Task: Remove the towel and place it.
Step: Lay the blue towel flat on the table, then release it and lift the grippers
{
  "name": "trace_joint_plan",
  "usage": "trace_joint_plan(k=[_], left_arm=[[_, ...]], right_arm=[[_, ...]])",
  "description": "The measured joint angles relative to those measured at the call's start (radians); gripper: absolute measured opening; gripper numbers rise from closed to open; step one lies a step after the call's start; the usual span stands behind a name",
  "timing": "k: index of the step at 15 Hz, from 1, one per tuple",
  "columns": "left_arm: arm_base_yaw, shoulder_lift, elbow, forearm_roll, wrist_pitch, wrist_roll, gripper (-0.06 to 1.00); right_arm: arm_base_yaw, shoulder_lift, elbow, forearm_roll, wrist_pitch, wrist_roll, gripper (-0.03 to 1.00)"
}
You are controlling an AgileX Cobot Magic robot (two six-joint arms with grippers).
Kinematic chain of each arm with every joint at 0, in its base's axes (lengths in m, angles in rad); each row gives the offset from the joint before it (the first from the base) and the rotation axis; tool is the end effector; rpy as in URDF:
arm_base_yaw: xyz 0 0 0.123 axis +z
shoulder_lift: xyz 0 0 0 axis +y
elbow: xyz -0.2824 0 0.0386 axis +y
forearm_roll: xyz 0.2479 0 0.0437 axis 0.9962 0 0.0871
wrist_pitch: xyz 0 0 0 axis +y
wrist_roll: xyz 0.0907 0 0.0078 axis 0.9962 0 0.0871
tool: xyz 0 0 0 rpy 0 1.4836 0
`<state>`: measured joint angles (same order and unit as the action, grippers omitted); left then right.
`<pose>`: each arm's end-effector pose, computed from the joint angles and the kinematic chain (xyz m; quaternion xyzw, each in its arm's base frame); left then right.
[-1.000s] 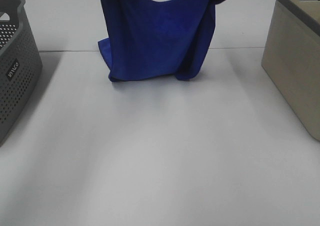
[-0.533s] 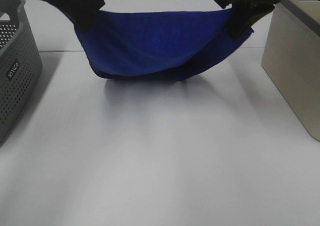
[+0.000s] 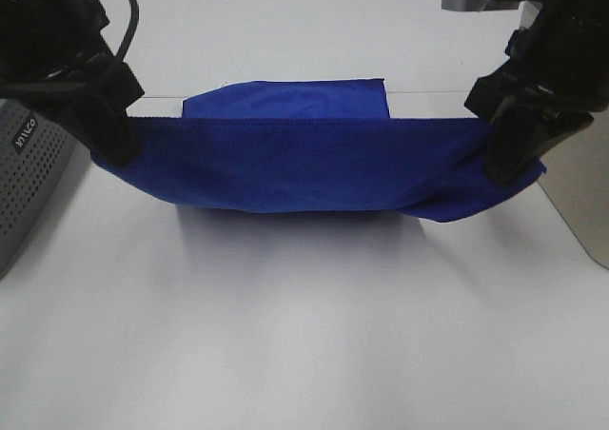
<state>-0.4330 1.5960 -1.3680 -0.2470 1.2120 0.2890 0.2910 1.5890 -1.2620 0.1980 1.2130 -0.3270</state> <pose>0.2790 -0.1519 0.3045 0.3200 0.9337 -0.1268 0.0991 0.2859 0.1032 0.2776 -0.2744 0.9552 0.0934 0.0604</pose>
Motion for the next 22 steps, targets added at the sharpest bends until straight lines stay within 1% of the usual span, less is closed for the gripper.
trace_joint_plan(k=[2, 4, 6, 8, 11, 14, 18, 22], left_arm=[[-0.003, -0.059, 0.113, -0.057, -0.001, -0.003, 0.0], [-0.029, -0.088, 0.22, -0.072, -0.003, -0.003, 0.0], [-0.072, -0.092, 0.309, -0.089, -0.005, -0.004, 0.0], [-0.111, -0.093, 0.373, -0.099, -0.007, -0.008, 0.0], [-0.149, -0.094, 0.422, -0.111, -0.01, -0.04, 0.0], [-0.179, -0.094, 0.479, -0.132, -0.013, -0.047, 0.0], [-0.186, -0.094, 0.49, -0.137, -0.014, -0.049, 0.0], [-0.186, -0.094, 0.49, -0.14, -0.014, -0.049, 0.0]], right_arm=[[0.0, -0.029, 0.091, 0.039, -0.001, 0.002, 0.02], [0.0, -0.046, 0.175, 0.067, -0.001, 0.002, 0.02], [0.0, -0.057, 0.259, 0.084, -0.001, 0.002, 0.02], [0.0, -0.064, 0.324, 0.11, -0.002, 0.002, 0.02], [0.0, -0.072, 0.429, 0.14, -0.003, 0.002, 0.02], [0.0, -0.072, 0.505, 0.181, -0.004, 0.002, 0.02], [0.0, -0.072, 0.571, 0.202, -0.005, 0.002, 0.02], [0.0, -0.072, 0.579, 0.204, -0.005, 0.002, 0.02]])
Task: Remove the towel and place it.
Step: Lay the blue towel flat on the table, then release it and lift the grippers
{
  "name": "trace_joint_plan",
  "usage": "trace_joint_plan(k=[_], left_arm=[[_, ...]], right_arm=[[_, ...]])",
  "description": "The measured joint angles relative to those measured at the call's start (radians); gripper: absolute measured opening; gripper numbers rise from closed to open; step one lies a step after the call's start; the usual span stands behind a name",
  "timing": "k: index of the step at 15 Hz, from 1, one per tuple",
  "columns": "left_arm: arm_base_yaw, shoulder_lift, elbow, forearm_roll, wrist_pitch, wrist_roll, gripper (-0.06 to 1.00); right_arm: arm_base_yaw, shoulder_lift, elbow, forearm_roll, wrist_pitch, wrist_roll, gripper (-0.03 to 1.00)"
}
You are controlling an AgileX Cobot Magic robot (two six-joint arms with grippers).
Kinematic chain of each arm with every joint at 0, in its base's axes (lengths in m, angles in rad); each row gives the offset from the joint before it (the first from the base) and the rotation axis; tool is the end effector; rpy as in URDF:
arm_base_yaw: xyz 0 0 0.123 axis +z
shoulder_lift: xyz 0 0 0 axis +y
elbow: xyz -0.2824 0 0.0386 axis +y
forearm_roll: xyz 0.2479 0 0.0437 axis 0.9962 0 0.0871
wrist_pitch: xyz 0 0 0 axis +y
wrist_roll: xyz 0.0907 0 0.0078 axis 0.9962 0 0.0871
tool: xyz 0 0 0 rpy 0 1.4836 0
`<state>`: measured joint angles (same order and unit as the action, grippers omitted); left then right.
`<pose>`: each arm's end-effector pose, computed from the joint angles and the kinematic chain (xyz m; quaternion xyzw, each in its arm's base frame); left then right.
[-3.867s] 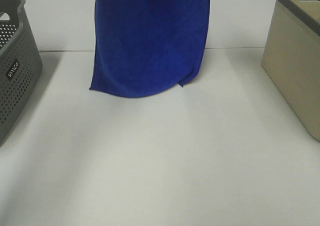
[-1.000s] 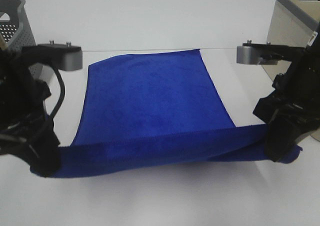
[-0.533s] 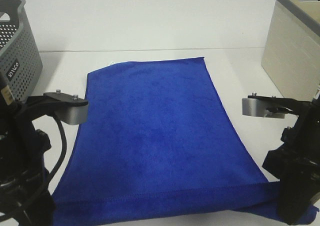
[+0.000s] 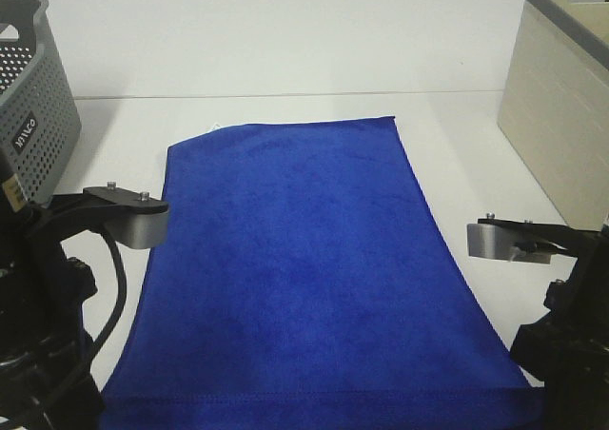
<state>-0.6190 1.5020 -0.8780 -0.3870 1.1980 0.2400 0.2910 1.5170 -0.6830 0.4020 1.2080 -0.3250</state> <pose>0.1720 -0.1619 0.2136 -0.3305 -0.9244 0.1545 0.1115 0.1750 0.0872 0.1735 0.1914 -0.9485 -0.1729 0.1841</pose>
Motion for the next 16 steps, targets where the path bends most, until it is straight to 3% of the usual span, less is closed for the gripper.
trace_joint_plan(k=[4, 7, 11, 16], left_arm=[[0.0, 0.0, 0.0, 0.001, 0.001, 0.0, 0.0], [0.0, 0.0, 0.0, 0.003, 0.007, 0.0, 0.0], [0.0, 0.0, 0.0, -0.05, 0.008, -0.003, 0.0], [-0.056, 0.0, 0.0, -0.05, 0.008, -0.048, 0.0]], right_arm=[[0.0, 0.0, 0.001, 0.006, 0.0, 0.0, 0.03], [0.0, 0.0, 0.001, -0.004, 0.0, 0.0, 0.1], [0.0, 0.0, 0.001, -0.01, 0.0, 0.0, 0.16], [0.0, 0.0, 0.001, -0.009, 0.0, 0.0, 0.19]])
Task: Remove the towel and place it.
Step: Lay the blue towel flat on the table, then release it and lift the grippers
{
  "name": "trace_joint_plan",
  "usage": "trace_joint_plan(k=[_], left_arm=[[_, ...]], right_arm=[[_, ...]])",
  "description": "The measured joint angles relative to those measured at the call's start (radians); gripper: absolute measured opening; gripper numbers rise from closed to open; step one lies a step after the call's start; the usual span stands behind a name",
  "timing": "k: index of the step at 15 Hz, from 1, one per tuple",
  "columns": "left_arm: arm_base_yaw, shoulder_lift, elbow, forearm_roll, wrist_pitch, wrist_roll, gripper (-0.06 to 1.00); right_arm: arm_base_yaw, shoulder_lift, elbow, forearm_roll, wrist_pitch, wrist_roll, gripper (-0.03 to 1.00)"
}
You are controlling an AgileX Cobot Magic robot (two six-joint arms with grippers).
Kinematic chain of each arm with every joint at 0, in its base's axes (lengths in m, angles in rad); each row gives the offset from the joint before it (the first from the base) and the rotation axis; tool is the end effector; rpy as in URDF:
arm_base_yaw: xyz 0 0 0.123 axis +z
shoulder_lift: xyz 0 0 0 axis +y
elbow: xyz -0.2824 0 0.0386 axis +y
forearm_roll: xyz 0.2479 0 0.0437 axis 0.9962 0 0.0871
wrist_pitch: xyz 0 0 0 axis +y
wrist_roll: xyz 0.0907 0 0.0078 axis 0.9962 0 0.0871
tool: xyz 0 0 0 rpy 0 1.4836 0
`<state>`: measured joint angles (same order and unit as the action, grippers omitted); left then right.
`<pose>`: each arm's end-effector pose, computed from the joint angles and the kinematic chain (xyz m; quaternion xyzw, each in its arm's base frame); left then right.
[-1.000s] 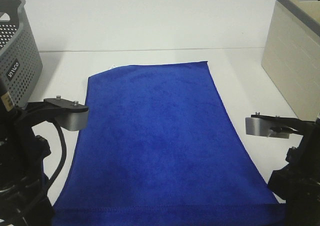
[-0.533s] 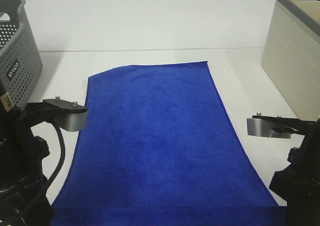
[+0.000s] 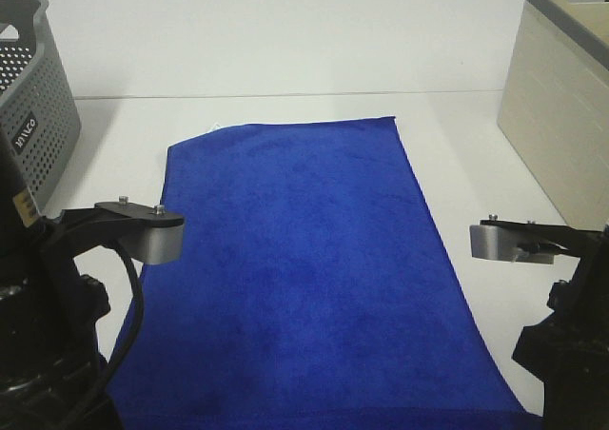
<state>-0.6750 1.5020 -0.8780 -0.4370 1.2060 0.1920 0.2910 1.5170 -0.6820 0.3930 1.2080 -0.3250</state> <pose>0.1603 -0.1745 0.2152 -0.3228 -0.9223 0.1694 0.1281 0.1748 0.0864 0.1731 0.1937 -0.9485 -0.1691 0.1848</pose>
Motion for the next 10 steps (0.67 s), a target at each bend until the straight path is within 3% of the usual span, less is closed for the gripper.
trace_joint_plan(k=[10], left_arm=[[-0.01, 0.0, 0.0, 0.033, 0.0, -0.065, 0.0]], right_arm=[[0.0, 0.0, 0.046, 0.016, 0.0, 0.0, 0.29]])
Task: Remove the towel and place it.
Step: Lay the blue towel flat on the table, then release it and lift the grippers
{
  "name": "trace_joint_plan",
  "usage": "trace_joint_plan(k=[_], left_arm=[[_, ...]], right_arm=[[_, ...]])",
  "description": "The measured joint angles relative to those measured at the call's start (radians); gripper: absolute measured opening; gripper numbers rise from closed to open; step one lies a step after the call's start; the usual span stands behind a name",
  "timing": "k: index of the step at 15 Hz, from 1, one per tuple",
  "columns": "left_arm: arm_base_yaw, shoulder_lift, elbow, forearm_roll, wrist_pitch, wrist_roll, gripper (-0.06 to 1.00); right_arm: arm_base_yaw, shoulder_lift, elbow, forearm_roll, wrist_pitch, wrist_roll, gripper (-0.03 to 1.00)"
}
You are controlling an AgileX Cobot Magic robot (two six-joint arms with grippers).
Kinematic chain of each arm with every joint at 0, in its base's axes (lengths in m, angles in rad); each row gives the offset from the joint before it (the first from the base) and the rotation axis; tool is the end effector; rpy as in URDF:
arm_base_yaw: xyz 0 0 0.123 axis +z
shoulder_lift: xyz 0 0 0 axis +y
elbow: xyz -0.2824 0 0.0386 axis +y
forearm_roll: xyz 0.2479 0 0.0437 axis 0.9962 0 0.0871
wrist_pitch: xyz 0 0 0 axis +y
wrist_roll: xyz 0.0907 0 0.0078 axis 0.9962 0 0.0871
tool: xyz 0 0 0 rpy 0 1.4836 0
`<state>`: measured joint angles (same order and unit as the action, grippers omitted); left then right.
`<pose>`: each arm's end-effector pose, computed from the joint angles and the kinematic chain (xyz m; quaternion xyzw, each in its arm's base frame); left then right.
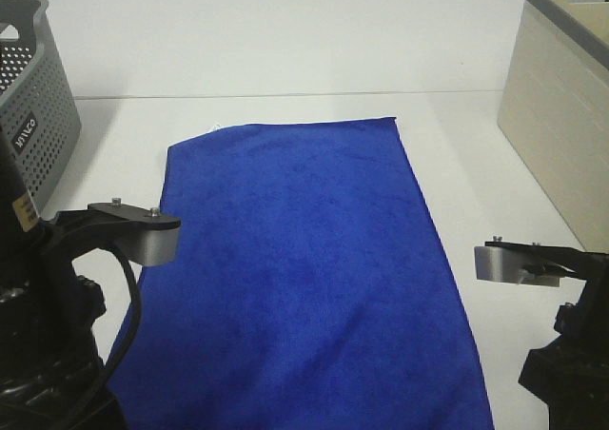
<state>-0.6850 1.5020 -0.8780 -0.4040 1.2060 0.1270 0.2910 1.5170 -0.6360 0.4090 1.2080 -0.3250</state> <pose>0.1597 -0.1737 0.2142 -0.3052 -0.9312 0.1504 0.1306 0.1643 0.0846 0.1659 0.1842 -0.9452 -0.1736 0.2065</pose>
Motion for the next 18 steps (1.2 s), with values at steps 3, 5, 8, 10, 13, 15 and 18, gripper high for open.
trace_joint_plan(k=[3, 5, 8, 10, 13, 15, 18], left_arm=[[0.0, 0.0, 0.0, 0.0, 0.001, -0.021, 0.0], [0.0, 0.0, 0.0, 0.0, 0.001, -0.026, 0.01], [0.0, 0.0, 0.0, 0.0, 0.001, -0.064, 0.23], [-0.008, 0.0, 0.0, 0.001, 0.004, -0.093, 0.38], [-0.05, 0.0, 0.0, 0.004, 0.004, -0.127, 0.55], [-0.063, 0.0, 0.0, 0.015, 0.006, -0.132, 0.58], [-0.062, 0.0, 0.0, 0.124, 0.006, -0.224, 0.58]], right_arm=[[0.0, 0.0, 0.0, 0.0, 0.0, 0.002, 0.36], [0.0, 0.0, 0.0, 0.0, 0.0, 0.003, 0.36], [0.0, 0.0, 0.0, 0.0, 0.0, 0.003, 0.36], [0.0, 0.0, 0.0, 0.0, 0.0, 0.009, 0.37], [0.0, 0.0, 0.0, 0.0, 0.0, 0.022, 0.37], [0.0, 0.0, 0.001, 0.0, 0.0, 0.028, 0.37], [0.0, 0.0, -0.085, -0.017, 0.002, 0.083, 0.37]])
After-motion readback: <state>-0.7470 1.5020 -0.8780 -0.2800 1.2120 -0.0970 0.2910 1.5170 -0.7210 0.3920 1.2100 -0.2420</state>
